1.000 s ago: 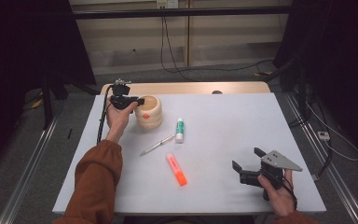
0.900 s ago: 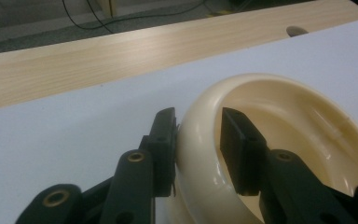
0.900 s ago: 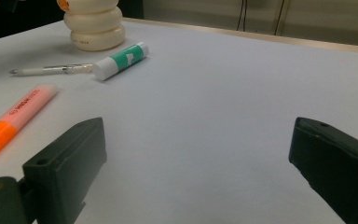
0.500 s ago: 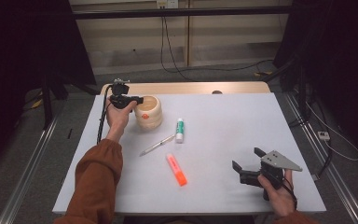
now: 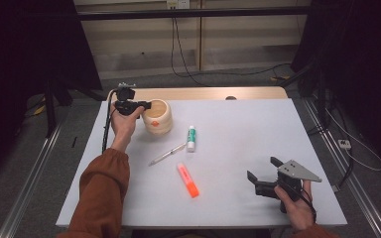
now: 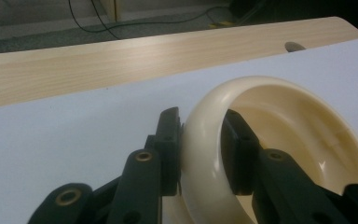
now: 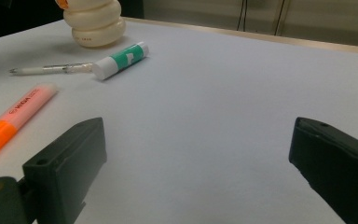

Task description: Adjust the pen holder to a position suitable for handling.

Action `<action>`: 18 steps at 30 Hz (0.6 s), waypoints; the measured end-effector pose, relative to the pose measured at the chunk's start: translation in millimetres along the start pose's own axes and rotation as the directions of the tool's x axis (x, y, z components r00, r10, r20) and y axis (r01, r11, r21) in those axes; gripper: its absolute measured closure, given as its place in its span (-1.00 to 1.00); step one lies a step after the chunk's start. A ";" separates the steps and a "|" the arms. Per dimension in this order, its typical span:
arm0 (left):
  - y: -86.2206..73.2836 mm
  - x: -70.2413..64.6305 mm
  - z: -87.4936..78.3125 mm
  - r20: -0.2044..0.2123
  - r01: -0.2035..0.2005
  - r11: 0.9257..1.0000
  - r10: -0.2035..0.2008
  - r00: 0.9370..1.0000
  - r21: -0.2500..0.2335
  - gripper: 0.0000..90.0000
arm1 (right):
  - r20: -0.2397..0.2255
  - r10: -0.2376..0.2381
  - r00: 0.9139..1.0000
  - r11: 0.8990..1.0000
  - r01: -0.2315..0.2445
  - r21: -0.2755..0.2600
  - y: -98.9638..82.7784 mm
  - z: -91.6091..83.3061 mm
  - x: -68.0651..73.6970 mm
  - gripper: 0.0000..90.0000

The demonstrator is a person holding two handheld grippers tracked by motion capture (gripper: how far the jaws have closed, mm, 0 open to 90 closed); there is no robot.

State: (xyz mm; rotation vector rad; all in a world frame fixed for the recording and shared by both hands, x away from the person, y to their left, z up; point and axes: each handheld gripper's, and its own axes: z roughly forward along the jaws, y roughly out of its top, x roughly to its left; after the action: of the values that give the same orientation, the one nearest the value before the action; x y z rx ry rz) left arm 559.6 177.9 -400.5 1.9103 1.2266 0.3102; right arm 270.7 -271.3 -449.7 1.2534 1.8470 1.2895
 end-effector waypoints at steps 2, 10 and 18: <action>0.5 -0.4 -1.3 0.002 -0.003 1.000 0.003 1.000 -0.004 0.58 | 0.000 -0.001 1.000 1.000 0.001 0.001 0.0 0.0 0.0 -0.92; 1.3 -4.4 -10.4 0.008 0.005 0.999 -0.004 1.000 -0.033 0.58 | 0.000 -0.001 1.000 1.000 0.001 0.001 0.1 -0.2 0.4 -0.92; -1.3 -7.6 -20.8 0.015 0.001 0.998 -0.001 1.000 -0.055 0.59 | 0.001 -0.002 1.000 1.000 0.002 -0.001 0.3 -0.7 0.7 -0.92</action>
State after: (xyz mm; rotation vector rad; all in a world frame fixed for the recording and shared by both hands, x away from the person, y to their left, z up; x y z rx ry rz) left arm 542.8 182.3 -386.7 1.8619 1.1972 0.3250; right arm 269.9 -270.9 -449.1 1.2514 1.8465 1.2881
